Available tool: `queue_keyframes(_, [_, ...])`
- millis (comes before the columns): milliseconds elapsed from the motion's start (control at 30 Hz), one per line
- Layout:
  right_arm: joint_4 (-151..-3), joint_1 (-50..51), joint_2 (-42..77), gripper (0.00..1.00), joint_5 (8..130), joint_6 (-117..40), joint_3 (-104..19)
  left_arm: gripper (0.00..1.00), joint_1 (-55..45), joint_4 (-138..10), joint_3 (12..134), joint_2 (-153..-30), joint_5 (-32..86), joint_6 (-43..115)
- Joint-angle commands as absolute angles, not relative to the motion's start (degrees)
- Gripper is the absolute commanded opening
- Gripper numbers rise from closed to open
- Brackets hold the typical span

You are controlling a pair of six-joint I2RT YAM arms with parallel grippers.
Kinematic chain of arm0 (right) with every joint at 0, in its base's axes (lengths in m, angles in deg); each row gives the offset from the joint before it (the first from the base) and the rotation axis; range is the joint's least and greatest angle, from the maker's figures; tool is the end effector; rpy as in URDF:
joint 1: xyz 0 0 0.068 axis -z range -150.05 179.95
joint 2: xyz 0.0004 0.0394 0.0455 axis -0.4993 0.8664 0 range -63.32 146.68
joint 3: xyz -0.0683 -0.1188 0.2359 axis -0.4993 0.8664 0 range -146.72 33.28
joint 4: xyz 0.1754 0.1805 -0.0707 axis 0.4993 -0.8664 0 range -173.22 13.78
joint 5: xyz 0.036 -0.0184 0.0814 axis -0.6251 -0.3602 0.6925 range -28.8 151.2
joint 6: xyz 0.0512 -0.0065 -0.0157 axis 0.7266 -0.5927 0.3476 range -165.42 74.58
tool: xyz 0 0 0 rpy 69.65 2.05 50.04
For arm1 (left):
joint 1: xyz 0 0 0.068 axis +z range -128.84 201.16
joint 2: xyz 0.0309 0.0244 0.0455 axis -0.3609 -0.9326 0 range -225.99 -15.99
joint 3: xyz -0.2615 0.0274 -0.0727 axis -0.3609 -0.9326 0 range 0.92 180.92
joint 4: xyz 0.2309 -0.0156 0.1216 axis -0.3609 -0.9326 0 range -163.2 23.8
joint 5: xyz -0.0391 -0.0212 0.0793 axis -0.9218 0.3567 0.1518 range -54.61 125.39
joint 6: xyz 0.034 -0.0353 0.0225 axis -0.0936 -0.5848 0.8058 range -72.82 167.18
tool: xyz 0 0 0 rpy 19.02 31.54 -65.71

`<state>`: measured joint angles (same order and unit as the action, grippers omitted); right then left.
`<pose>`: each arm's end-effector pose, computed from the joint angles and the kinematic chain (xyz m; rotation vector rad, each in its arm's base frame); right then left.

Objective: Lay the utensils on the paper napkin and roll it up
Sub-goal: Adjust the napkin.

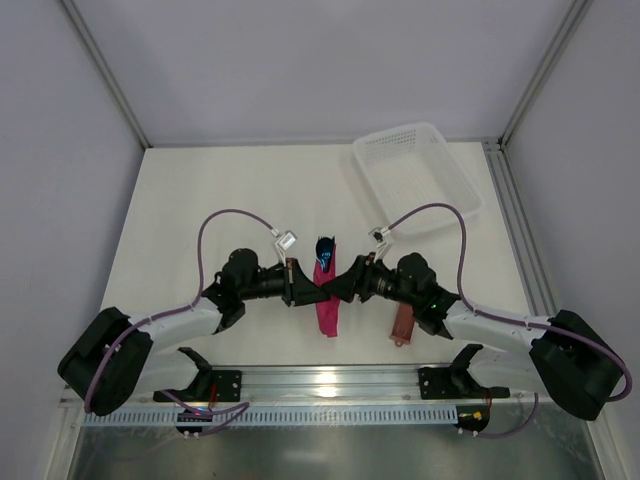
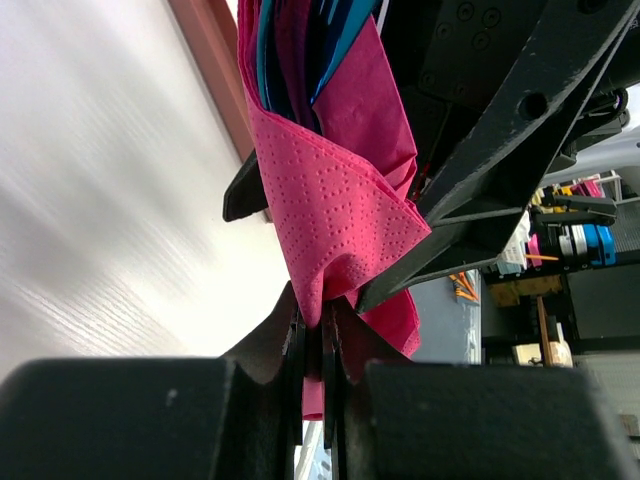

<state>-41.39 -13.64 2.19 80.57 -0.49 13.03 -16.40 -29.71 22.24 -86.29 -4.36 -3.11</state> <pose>0.1595 0.1681 0.2025 -0.2546 1.9547 1.3725 0.1732 -0.1619 0.1946 0.3563 2.0593 -1.6402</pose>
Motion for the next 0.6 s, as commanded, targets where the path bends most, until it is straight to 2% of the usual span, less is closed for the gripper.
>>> queue_keyframes(0, [-35.3,-14.5,2.2,0.62,79.1,-1.5,10.7,0.00,-16.7,-27.6,24.7,-83.8,-6.5,-2.6])
queue_keyframes(67, [-34.6,-14.6,1.7,0.52,78.4,-1.4,11.1,0.00,-16.7,-28.0,24.7,-83.6,-6.5,-2.6])
queue_keyframes(300, [-31.4,-14.7,0.6,0.36,78.6,-0.8,13.2,0.01,-16.7,-29.2,25.7,-83.4,-7.3,-2.8])
queue_keyframes(500, [-28.6,-14.8,-0.4,0.15,78.7,1.1,13.9,0.08,-16.7,-29.0,26.0,-83.4,-7.8,-3.5])
queue_keyframes(567, [-28.1,-14.8,-0.7,0.09,78.9,1.9,13.9,0.13,-16.7,-29.3,25.9,-83.1,-7.9,-3.5])
